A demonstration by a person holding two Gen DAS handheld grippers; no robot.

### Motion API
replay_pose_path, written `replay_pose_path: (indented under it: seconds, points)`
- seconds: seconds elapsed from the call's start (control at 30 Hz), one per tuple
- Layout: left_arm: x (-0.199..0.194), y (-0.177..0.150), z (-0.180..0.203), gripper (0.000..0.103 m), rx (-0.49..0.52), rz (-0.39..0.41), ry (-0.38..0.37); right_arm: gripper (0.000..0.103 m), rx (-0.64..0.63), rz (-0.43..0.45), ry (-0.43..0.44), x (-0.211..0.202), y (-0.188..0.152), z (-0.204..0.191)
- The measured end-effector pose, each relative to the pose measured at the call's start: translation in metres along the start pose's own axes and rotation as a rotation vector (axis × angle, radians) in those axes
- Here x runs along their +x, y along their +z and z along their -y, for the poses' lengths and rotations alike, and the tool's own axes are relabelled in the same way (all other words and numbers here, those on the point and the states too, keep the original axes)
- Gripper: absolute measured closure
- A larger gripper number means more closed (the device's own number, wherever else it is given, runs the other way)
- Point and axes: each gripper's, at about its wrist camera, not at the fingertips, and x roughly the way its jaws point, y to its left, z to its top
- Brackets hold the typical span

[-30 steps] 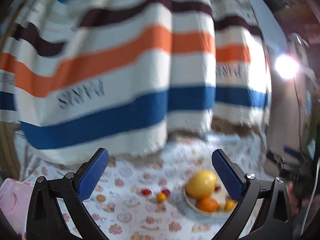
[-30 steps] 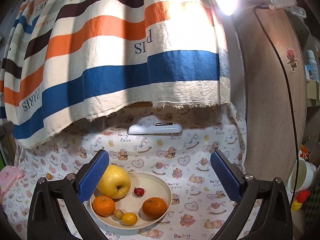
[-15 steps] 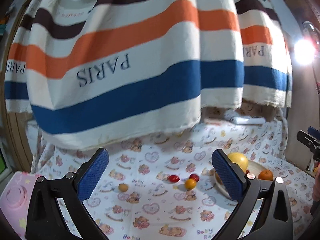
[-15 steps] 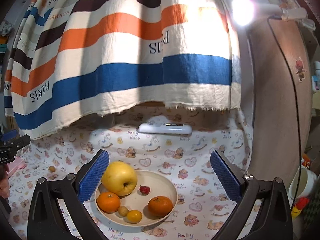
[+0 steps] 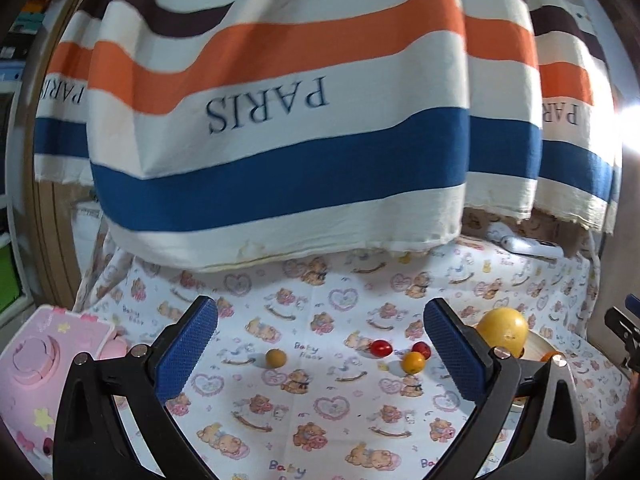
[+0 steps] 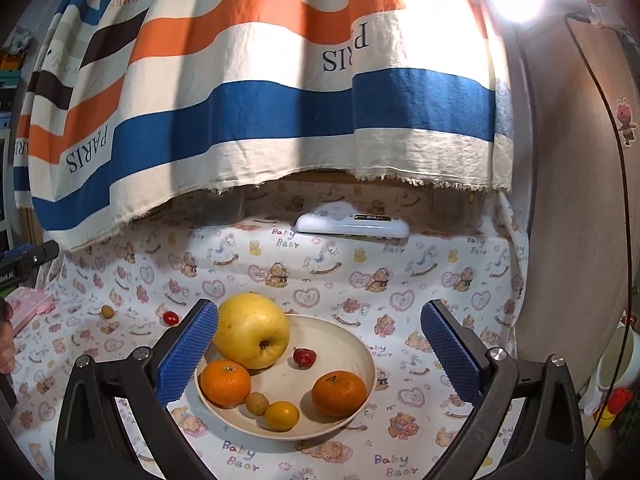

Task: Organize fruits
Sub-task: 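Move the left tool toward a brown fruit while the right tool approaches the tomatoes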

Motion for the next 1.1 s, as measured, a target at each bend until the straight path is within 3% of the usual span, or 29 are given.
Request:
replay_pose_path:
  seconds: [0.2, 0.3, 0.57, 0.7, 0.8, 0.9, 1.1]
  points:
    - [0.008, 0.000, -0.011, 0.001, -0.006, 0.006, 0.037, 0.001, -0.005, -0.004, -0.001, 0.011, 0.007, -0.006]
    - [0.005, 0.000, -0.015, 0.001, -0.007, 0.053, 0.035, 0.001, -0.027, 0.013, -0.030, 0.013, 0.018, -0.014]
    - [0.002, 0.003, -0.025, 0.001, -0.021, 0.093, 0.034, 0.001, -0.029, 0.042, 0.069, 0.012, 0.060, -0.056]
    - [0.009, 0.002, -0.032, 0.001, -0.014, 0.068, 0.068, 0.001, 0.018, -0.036, 0.140, 0.034, 0.065, -0.083]
    - [0.026, 0.001, -0.039, 0.001, -0.020, -0.024, 0.029, 0.001, 0.031, -0.091, 0.177, 0.053, 0.061, -0.104]
    - [0.041, -0.005, -0.042, 0.001, -0.035, -0.086, 0.037, 0.001, 0.014, -0.143, 0.168, 0.071, 0.058, -0.131]
    - [0.047, -0.010, -0.045, 0.001, -0.050, -0.122, 0.058, 0.002, 0.033, -0.268, 0.231, 0.103, 0.043, -0.165]
